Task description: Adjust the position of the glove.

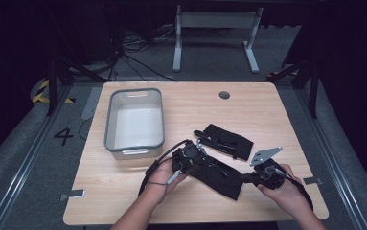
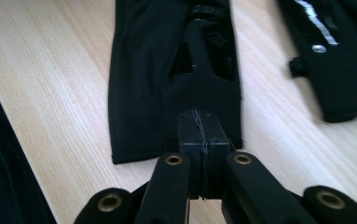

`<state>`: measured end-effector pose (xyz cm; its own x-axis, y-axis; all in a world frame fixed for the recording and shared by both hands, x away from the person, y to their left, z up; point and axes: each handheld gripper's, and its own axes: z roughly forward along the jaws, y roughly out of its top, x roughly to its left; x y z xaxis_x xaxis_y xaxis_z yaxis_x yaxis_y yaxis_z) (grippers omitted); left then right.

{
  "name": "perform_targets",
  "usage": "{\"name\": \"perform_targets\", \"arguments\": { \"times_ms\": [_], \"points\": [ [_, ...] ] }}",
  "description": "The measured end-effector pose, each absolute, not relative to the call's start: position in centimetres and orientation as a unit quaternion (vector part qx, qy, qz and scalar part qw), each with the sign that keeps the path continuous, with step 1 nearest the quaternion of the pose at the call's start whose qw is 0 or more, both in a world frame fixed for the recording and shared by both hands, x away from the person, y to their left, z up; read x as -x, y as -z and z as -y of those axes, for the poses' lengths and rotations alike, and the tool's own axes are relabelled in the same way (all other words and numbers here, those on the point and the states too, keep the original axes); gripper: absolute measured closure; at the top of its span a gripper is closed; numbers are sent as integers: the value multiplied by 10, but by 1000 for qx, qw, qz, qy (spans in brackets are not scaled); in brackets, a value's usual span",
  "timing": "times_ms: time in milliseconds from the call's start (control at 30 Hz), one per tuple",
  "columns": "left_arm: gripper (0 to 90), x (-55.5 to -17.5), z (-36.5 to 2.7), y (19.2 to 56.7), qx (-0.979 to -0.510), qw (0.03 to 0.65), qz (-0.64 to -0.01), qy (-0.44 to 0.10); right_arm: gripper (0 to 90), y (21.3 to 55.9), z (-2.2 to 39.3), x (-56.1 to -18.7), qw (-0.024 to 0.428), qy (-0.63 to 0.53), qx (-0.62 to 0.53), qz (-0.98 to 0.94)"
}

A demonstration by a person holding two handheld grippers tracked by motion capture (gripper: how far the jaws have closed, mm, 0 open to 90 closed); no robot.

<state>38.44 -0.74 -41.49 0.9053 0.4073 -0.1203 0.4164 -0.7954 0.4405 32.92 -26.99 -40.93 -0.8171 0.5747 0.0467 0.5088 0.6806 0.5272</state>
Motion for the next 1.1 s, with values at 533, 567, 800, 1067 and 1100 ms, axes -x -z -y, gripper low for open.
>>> {"name": "perform_targets", "arguments": {
  "times_ms": [533, 567, 800, 1067, 1100],
  "points": [
    [892, -391, 14, 431, -949, 210, -234, 16, 900, 431, 255, -332, 44, -256, -298, -919],
    [892, -391, 14, 431, -949, 209, -235, 18, 900, 433, 254, -332, 44, -253, -299, -919],
    [894, -392, 13, 432, -948, 211, -236, 27, 900, 435, 255, -334, 35, -251, -303, -919],
    [894, -389, 13, 432, -951, 204, -228, 47, 900, 435, 258, -336, 37, -248, -306, -919],
    [894, -389, 14, 432, -951, 203, -227, 49, 900, 435, 259, -337, 37, -247, -308, -918]
  ]
}}
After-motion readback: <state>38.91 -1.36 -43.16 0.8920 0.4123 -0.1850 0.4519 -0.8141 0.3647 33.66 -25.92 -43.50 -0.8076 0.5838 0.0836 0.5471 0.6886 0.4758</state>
